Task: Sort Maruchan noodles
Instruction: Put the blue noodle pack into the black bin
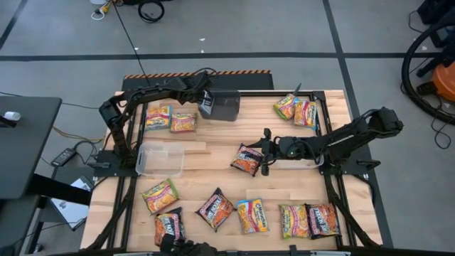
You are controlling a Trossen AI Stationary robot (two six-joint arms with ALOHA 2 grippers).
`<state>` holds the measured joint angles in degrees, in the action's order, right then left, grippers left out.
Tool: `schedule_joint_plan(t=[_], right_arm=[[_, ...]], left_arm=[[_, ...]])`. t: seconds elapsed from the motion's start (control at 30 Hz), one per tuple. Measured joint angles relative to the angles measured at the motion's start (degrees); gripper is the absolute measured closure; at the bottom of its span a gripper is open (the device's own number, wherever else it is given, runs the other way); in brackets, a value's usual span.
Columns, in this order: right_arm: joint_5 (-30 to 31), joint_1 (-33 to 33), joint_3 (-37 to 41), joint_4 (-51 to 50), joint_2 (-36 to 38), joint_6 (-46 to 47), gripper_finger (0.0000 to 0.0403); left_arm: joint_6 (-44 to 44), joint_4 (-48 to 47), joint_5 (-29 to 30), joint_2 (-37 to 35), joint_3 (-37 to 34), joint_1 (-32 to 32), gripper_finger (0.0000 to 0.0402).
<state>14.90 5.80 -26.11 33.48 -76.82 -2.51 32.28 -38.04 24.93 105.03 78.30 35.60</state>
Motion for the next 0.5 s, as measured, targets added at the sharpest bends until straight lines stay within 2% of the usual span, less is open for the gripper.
schedule_joint_plan(t=[0.1, 0.3, 0.43, 0.5], right_arm=[[0.0, 0.0, 0.0, -0.1, 0.5, 0.0, 0.0228], [0.4, 0.0, 0.0, 0.8, 0.6, -0.2, 0.0228], [0.4, 0.0, 0.0, 1.1, 0.6, -0.5, 0.0228], [0.5, 0.0, 0.0, 1.1, 0.6, -0.4, 0.0228]], left_arm=[[-1.1, -0.2, -3.9, -0.1, 0.8, 0.6, 0.025], [-3.3, -3.2, -5.6, -0.2, 4.8, 1.0, 0.0225], [-6.2, -7.3, -8.1, -0.5, 7.5, 0.9, 0.0221], [-8.6, -12.7, -8.2, -1.9, 8.4, 0.9, 0.0221]])
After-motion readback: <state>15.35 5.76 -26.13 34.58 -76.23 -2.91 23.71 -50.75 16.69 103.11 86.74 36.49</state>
